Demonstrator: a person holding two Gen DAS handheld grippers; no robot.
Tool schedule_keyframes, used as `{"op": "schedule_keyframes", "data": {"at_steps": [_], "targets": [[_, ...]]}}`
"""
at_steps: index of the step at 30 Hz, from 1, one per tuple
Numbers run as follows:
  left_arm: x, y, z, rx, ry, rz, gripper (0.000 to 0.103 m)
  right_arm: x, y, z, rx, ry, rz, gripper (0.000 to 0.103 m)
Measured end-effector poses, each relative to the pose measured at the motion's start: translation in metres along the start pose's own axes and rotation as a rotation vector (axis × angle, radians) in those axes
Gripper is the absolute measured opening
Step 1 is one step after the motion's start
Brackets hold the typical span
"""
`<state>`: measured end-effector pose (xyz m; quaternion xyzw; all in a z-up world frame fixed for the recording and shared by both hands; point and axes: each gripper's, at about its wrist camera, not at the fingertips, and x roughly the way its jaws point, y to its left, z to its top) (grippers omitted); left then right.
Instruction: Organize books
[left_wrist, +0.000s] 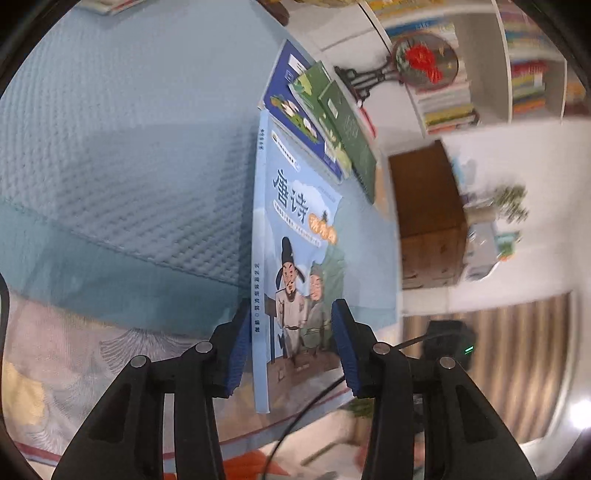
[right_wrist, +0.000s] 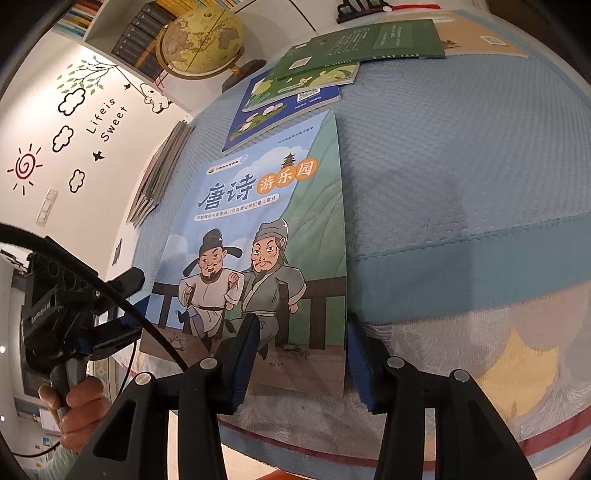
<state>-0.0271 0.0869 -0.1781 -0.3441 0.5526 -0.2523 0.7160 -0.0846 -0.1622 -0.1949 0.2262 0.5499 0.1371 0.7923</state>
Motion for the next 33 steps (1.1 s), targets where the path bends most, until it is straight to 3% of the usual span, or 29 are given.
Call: {"op": "schedule_keyframes", "data": {"at_steps": [4, 6, 7, 10, 15, 18, 20, 23, 25, 28, 33], "targets": [[0.019, -0.005, -0.001, 0.02, 0.049, 0.051, 0.024, -0.006, -0.003, 0.005, 0.064, 0.009, 0.063, 0.046], [0.023, -0.003, 0.001, -0.007, 0.056, 0.032, 0.017, -0.013, -0.002, 0.008, 0.089, 0.002, 0.091, 0.046], [0.022, -0.001, 0.003, -0.041, 0.053, -0.013, 0.014, -0.018, 0.0, 0.01, 0.092, -0.004, 0.101, 0.046], [0.013, 0.005, 0.012, -0.134, 0.052, -0.163, 0.013, -0.03, 0.004, 0.017, 0.09, -0.017, 0.121, 0.05], [0.012, 0.004, 0.021, -0.205, 0.086, -0.275, 0.013, -0.023, -0.017, 0.025, 0.204, 0.004, 0.221, 0.06], [0.015, 0.006, 0.023, -0.256, 0.094, -0.312, 0.013, -0.007, -0.032, 0.027, 0.283, 0.048, 0.306, 0.062], [0.014, 0.006, 0.022, -0.268, 0.091, -0.305, 0.013, 0.005, -0.04, 0.028, 0.332, 0.078, 0.375, 0.067], [0.013, 0.006, 0.021, -0.286, 0.087, -0.301, 0.013, 0.021, -0.047, 0.033, 0.383, 0.11, 0.471, 0.066], [0.014, 0.001, 0.022, -0.273, 0.074, -0.249, 0.013, 0.022, -0.042, 0.043, 0.341, 0.11, 0.505, 0.051], [0.011, -0.014, 0.024, -0.165, 0.056, -0.068, 0.011, 0.013, -0.025, 0.058, 0.178, 0.113, 0.408, 0.038], [0.005, -0.054, 0.017, 0.082, -0.003, 0.19, 0.013, -0.003, 0.025, 0.066, -0.154, 0.117, 0.209, 0.036]]}}
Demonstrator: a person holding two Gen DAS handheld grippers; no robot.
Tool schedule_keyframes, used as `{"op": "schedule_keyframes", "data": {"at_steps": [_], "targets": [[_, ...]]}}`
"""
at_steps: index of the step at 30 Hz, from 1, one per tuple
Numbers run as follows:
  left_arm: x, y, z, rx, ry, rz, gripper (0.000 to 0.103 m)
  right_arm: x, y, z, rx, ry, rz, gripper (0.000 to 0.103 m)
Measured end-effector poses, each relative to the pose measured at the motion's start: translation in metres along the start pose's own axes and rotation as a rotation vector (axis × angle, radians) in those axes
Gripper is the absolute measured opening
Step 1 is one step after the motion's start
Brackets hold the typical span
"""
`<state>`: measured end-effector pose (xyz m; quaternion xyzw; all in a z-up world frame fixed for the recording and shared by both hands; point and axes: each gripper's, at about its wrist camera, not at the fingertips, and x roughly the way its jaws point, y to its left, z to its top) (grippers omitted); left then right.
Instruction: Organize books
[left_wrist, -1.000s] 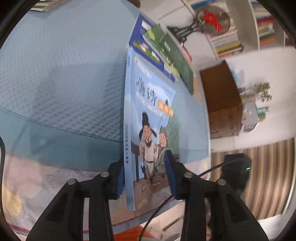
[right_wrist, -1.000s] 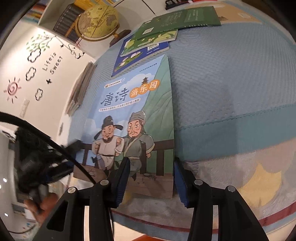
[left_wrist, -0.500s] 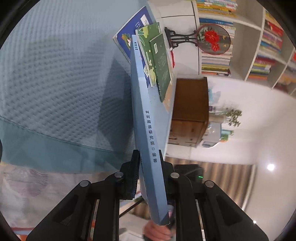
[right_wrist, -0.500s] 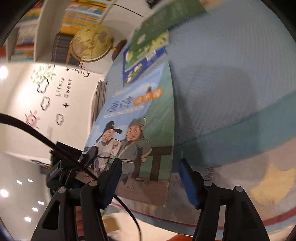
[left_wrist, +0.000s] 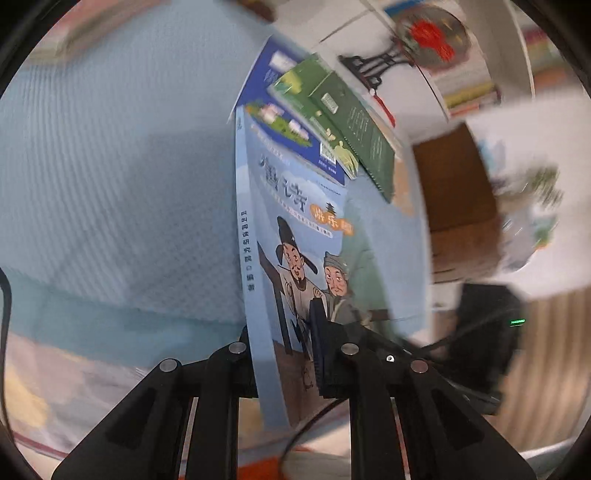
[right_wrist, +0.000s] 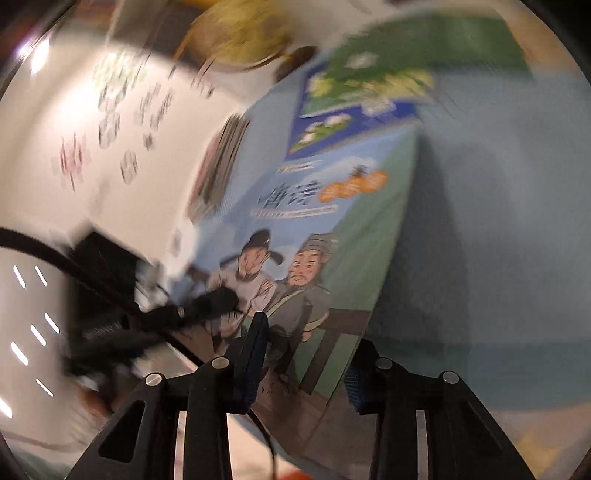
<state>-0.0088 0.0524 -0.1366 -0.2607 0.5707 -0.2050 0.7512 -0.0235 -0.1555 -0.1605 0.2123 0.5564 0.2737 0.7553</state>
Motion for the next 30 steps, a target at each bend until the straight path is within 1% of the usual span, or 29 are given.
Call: {"op": "schedule_keyframes", "data": {"at_steps": [1, 2, 4, 9, 11, 13, 15, 17, 19, 21, 22, 24, 27, 29, 30], "targets": [[-0.004, -0.006, -0.001, 0.041, -0.019, 0.038, 0.013, 0.0, 0.014, 0.002, -0.077, 0.005, -0.048, 0.036], [-0.008, -0.009, -0.001, 0.063, -0.034, 0.059, 0.013, 0.0, 0.023, 0.003, -0.117, 0.007, -0.072, 0.036], [-0.018, -0.008, 0.001, 0.083, -0.058, 0.071, 0.014, -0.001, 0.046, 0.009, -0.216, 0.009, -0.112, 0.036], [-0.058, 0.022, 0.022, 0.056, -0.119, 0.03, 0.015, 0.005, 0.083, 0.031, -0.292, -0.005, -0.091, 0.036], [-0.073, 0.031, 0.035, 0.065, -0.148, 0.029, 0.015, 0.013, 0.103, 0.042, -0.332, -0.022, -0.095, 0.036], [-0.094, 0.048, 0.059, 0.067, -0.176, 0.031, 0.015, 0.027, 0.13, 0.057, -0.363, -0.048, -0.104, 0.036], [-0.108, 0.063, 0.079, 0.076, -0.199, 0.038, 0.015, 0.041, 0.146, 0.068, -0.362, -0.063, -0.087, 0.036], [-0.124, 0.087, 0.103, 0.081, -0.22, 0.049, 0.015, 0.063, 0.164, 0.088, -0.348, -0.069, -0.061, 0.036], [-0.132, 0.112, 0.131, 0.069, -0.234, 0.059, 0.015, 0.09, 0.184, 0.111, -0.343, -0.082, -0.051, 0.037], [-0.137, 0.132, 0.151, 0.066, -0.243, 0.073, 0.015, 0.119, 0.196, 0.133, -0.337, -0.089, -0.049, 0.038], [-0.138, 0.146, 0.164, 0.065, -0.242, 0.089, 0.015, 0.133, 0.202, 0.143, -0.33, -0.088, -0.046, 0.038], [-0.134, 0.161, 0.181, 0.063, -0.234, 0.107, 0.015, 0.158, 0.209, 0.158, -0.313, -0.077, -0.046, 0.038], [-0.132, 0.188, 0.202, 0.051, -0.215, 0.1, 0.016, 0.186, 0.213, 0.173, -0.279, -0.062, -0.039, 0.038], [-0.128, 0.199, 0.213, 0.038, -0.195, 0.098, 0.019, 0.198, 0.215, 0.178, -0.261, -0.064, -0.044, 0.038], [-0.126, 0.204, 0.217, 0.036, -0.187, 0.108, 0.023, 0.205, 0.216, 0.182, -0.248, -0.063, -0.051, 0.038]]}}
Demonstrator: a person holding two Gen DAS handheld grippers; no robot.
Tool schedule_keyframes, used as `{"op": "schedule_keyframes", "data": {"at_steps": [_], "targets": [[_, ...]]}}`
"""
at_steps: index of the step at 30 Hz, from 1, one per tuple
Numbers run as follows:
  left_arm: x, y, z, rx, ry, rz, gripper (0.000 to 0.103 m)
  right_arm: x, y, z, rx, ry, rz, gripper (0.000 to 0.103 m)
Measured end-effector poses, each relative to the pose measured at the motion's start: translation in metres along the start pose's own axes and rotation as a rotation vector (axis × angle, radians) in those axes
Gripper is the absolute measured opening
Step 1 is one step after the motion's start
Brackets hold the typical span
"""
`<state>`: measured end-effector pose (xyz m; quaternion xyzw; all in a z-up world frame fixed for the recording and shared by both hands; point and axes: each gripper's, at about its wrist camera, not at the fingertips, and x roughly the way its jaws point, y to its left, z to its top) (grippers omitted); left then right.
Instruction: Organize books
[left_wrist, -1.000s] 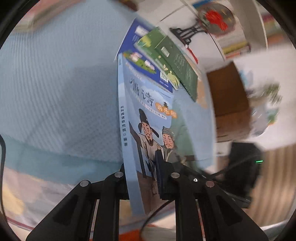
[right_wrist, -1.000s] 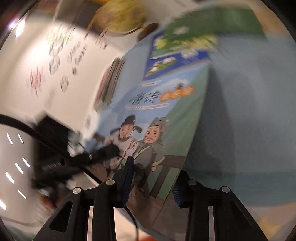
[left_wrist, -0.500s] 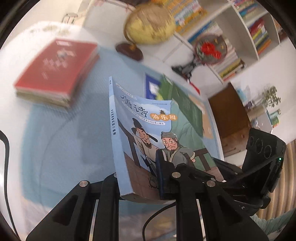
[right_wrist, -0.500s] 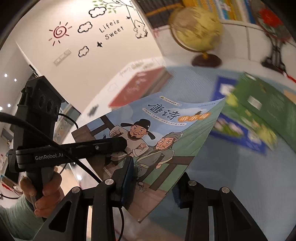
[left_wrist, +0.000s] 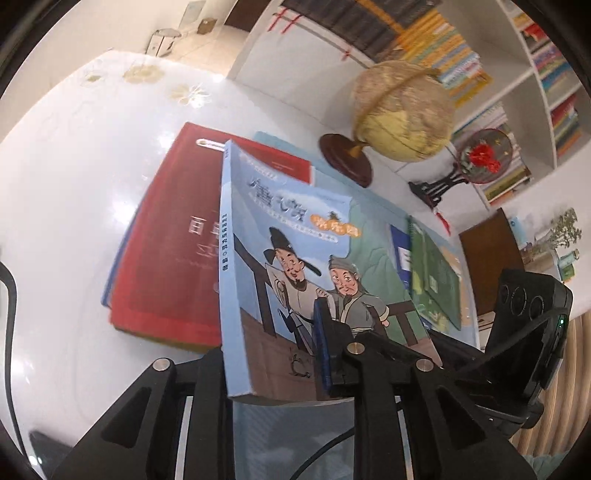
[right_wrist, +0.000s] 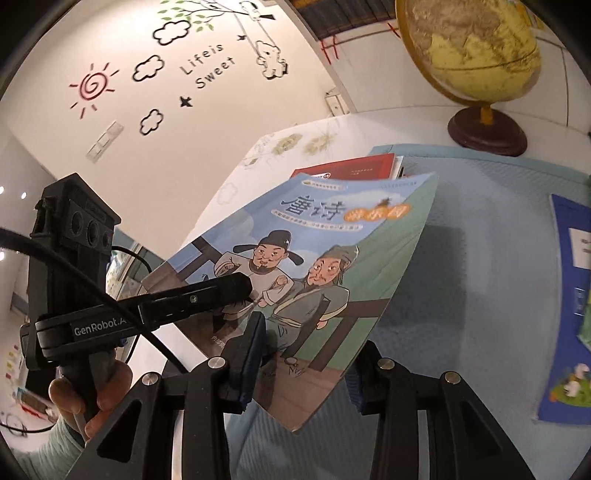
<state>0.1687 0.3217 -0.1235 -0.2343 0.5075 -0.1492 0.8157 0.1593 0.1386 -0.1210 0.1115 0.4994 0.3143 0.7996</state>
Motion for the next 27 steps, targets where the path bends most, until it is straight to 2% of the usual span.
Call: {"op": "schedule_keyframes", "data": {"at_steps": [3, 4, 8, 11, 14, 18, 22, 24, 27], "targets": [[0.008, 0.01, 0.004, 0.0, 0.031, 0.085, 0.04, 0.015, -0.003, 0.004, 0.044, 0.013, -0.016, 0.038], [0.011, 0.018, 0.005, -0.019, 0.046, 0.117, 0.043, 0.021, -0.004, 0.005, 0.057, 0.021, -0.027, 0.038], [0.015, 0.041, 0.007, -0.052, 0.07, 0.193, 0.043, 0.039, -0.012, 0.01, 0.094, 0.048, -0.053, 0.038], [0.009, 0.049, 0.008, -0.054, 0.063, 0.2, 0.044, 0.051, -0.021, 0.011, 0.137, 0.09, -0.038, 0.038], [0.008, 0.052, 0.008, -0.046, 0.057, 0.229, 0.044, 0.05, -0.019, 0.013, 0.143, 0.077, -0.04, 0.038], [0.009, 0.054, 0.005, -0.053, 0.059, 0.222, 0.044, 0.053, -0.013, 0.017, 0.125, 0.075, -0.064, 0.039], [0.008, 0.05, 0.003, -0.052, 0.045, 0.25, 0.044, 0.053, -0.01, 0.014, 0.087, 0.108, -0.076, 0.043], [0.005, 0.043, 0.002, -0.041, 0.025, 0.299, 0.044, 0.05, -0.01, 0.011, 0.075, 0.132, -0.091, 0.047], [0.002, 0.024, 0.002, -0.003, -0.004, 0.316, 0.044, 0.028, -0.021, -0.003, 0.084, 0.139, -0.095, 0.047]]}}
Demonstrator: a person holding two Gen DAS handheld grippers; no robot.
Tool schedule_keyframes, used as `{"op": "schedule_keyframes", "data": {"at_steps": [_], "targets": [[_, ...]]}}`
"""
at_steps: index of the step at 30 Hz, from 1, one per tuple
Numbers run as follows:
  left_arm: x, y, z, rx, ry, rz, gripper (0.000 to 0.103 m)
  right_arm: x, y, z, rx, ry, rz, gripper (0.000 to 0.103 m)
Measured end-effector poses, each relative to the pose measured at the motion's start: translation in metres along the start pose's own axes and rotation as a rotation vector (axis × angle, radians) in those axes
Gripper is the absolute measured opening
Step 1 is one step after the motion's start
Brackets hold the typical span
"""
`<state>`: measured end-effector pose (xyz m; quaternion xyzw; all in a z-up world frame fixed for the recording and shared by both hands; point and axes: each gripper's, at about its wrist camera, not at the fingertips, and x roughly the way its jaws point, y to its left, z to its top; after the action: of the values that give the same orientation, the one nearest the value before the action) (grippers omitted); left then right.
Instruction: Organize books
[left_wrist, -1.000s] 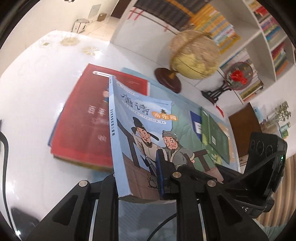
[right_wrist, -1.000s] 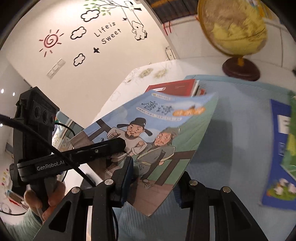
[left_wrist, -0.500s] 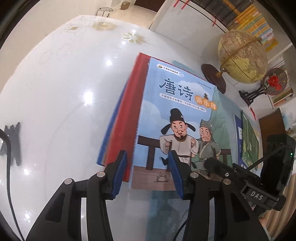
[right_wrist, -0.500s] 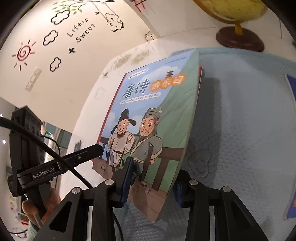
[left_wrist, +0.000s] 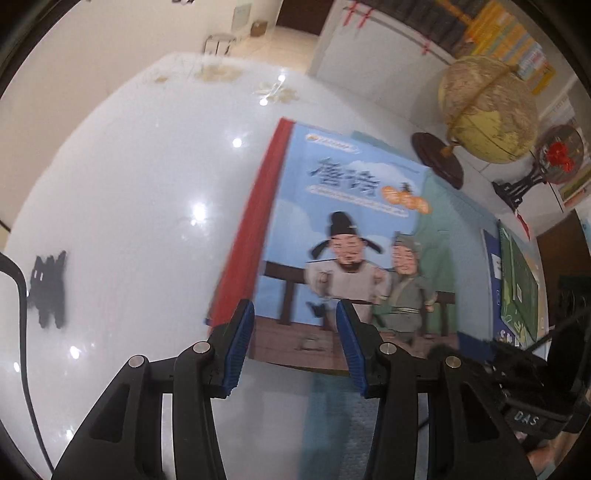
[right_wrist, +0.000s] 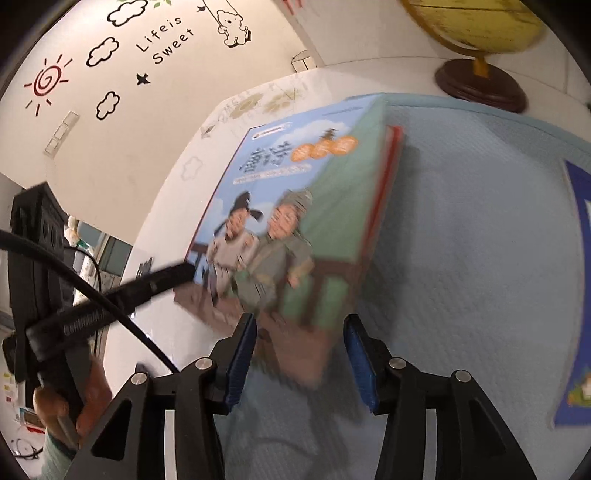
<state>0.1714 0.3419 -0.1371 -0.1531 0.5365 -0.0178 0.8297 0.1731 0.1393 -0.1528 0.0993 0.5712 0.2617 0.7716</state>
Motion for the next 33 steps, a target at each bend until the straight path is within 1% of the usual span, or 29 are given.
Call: {"op": "schedule_keyframes", "data": {"at_steps": [3, 4, 5, 7, 10, 12, 18, 20, 22, 25, 29, 33], "targets": [[-0.005, -0.031, -0.004, 0.042, -0.013, -0.012, 0.044, -0.025, -0.023, -0.017, 0.037, -0.014, -0.003, 0.049], [-0.006, -0.044, -0.005, 0.067, -0.013, -0.012, 0.044, -0.034, -0.031, -0.024, 0.049, -0.021, -0.011, 0.05], [-0.006, -0.057, -0.006, 0.09, -0.013, -0.008, 0.044, -0.045, -0.042, -0.03, 0.06, -0.032, -0.021, 0.054], [-0.006, -0.088, -0.01, 0.139, -0.017, -0.001, 0.044, -0.068, -0.07, -0.045, 0.102, -0.052, -0.045, 0.056], [-0.001, -0.134, -0.018, 0.197, -0.006, 0.0, 0.044, -0.095, -0.111, -0.062, 0.171, -0.061, -0.04, 0.056], [0.001, -0.16, -0.023, 0.209, -0.005, -0.002, 0.044, -0.113, -0.137, -0.068, 0.196, -0.069, -0.054, 0.056], [0.013, -0.244, -0.041, 0.208, 0.006, -0.052, 0.044, -0.175, -0.214, -0.08, 0.235, -0.088, -0.098, 0.056], [0.019, -0.271, -0.044, 0.22, 0.009, -0.057, 0.044, -0.194, -0.234, -0.08, 0.241, -0.105, -0.115, 0.057], [0.027, -0.297, -0.048, 0.229, 0.02, -0.066, 0.044, -0.215, -0.261, -0.08, 0.244, -0.123, -0.151, 0.057], [0.038, -0.327, -0.053, 0.231, 0.04, -0.075, 0.044, -0.236, -0.292, -0.077, 0.257, -0.139, -0.174, 0.057], [0.053, -0.354, -0.057, 0.221, 0.06, -0.085, 0.044, -0.256, -0.329, -0.067, 0.258, -0.154, -0.197, 0.058], [0.067, -0.374, -0.061, 0.196, 0.079, -0.082, 0.044, -0.269, -0.365, -0.046, 0.236, -0.164, -0.214, 0.059]]}}
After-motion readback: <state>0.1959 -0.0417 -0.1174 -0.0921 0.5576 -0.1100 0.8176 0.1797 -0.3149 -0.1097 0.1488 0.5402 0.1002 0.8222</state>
